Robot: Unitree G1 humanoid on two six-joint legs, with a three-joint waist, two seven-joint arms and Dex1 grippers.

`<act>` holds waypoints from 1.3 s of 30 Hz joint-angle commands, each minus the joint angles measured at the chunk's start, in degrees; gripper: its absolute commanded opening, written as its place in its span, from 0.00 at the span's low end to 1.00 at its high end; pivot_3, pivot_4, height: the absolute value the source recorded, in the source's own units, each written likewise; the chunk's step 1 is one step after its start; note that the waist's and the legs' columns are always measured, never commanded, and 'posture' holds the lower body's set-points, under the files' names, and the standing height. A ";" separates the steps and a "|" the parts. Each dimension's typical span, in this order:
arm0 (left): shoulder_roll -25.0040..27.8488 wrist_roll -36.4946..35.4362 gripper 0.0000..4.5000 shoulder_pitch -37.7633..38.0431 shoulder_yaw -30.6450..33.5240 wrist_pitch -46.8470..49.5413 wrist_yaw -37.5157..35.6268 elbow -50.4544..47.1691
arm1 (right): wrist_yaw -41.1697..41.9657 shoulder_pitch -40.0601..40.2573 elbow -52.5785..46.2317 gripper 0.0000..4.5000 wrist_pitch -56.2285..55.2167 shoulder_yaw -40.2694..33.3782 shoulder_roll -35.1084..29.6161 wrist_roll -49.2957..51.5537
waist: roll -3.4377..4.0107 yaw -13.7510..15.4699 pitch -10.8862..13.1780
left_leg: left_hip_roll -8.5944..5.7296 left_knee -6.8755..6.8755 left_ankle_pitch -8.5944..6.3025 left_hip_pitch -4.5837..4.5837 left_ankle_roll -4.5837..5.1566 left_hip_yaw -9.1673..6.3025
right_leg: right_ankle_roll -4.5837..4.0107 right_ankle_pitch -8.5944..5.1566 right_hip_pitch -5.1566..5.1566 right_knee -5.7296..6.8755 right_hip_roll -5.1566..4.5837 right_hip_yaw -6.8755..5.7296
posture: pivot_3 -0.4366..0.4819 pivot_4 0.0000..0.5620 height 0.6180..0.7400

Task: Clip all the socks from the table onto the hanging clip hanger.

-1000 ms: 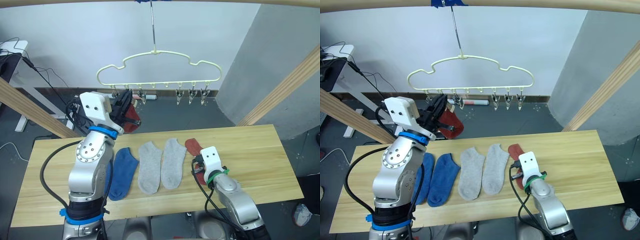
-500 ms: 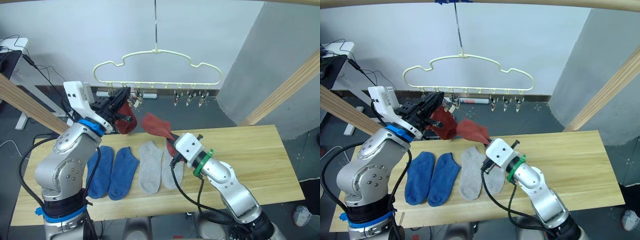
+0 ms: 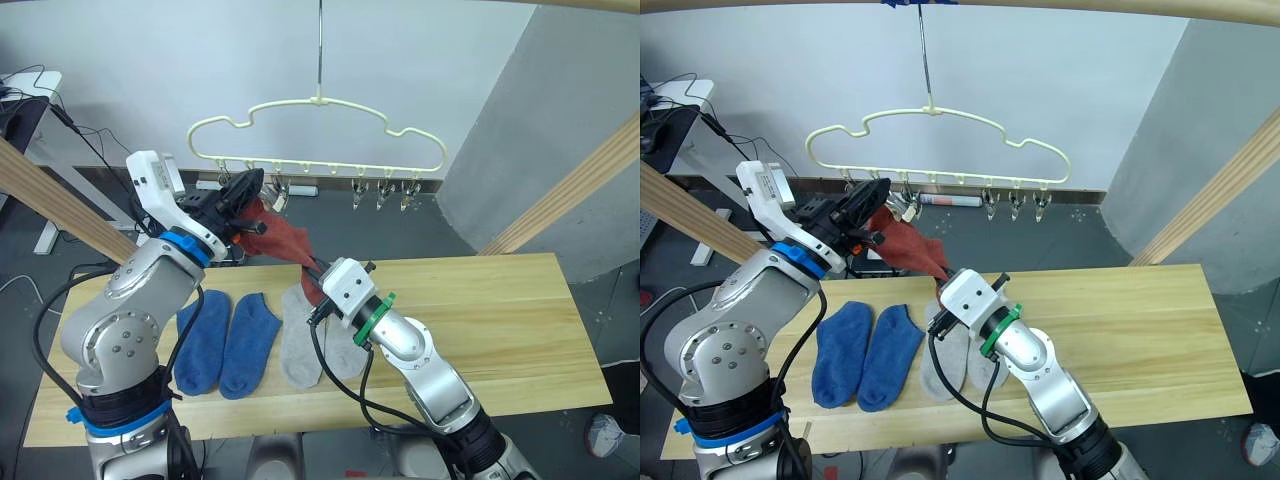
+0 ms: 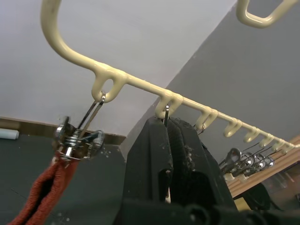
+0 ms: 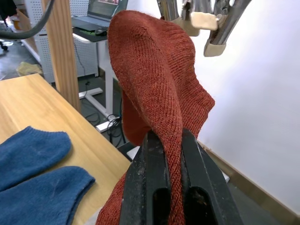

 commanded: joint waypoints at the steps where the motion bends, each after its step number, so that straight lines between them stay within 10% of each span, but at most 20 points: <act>1: 1.11 -2.47 0.00 -1.04 1.20 -1.44 -0.49 -2.47 | -0.40 0.97 -1.65 0.00 -2.24 0.16 0.73 -0.09 | 0.00 0.05 0.00 | 0.00 0.00 0.01 0.00 -0.03 0.00 | 0.00 0.00 0.00 0.00 0.00 0.00 | 0.36 0.58 1.00; 36: 0.84 -3.64 0.00 0.65 0.49 -2.47 -0.26 -2.64 | -1.98 0.93 1.25 0.00 -4.94 -0.61 5.16 0.27 | 0.00 0.79 0.00 | 0.00 0.01 0.03 0.01 -0.05 0.01 | -0.01 0.01 0.00 0.04 0.00 0.01 | 0.37 0.57 1.00; 39: 1.39 -3.08 0.19 1.18 0.28 -2.57 -0.33 -2.70 | -1.78 0.59 1.93 0.00 -5.11 -0.41 5.45 0.35 | 0.00 0.79 0.00 | 0.00 0.01 0.02 0.02 -0.05 0.02 | -0.01 0.00 0.00 0.04 0.00 0.01 | 0.37 0.57 1.00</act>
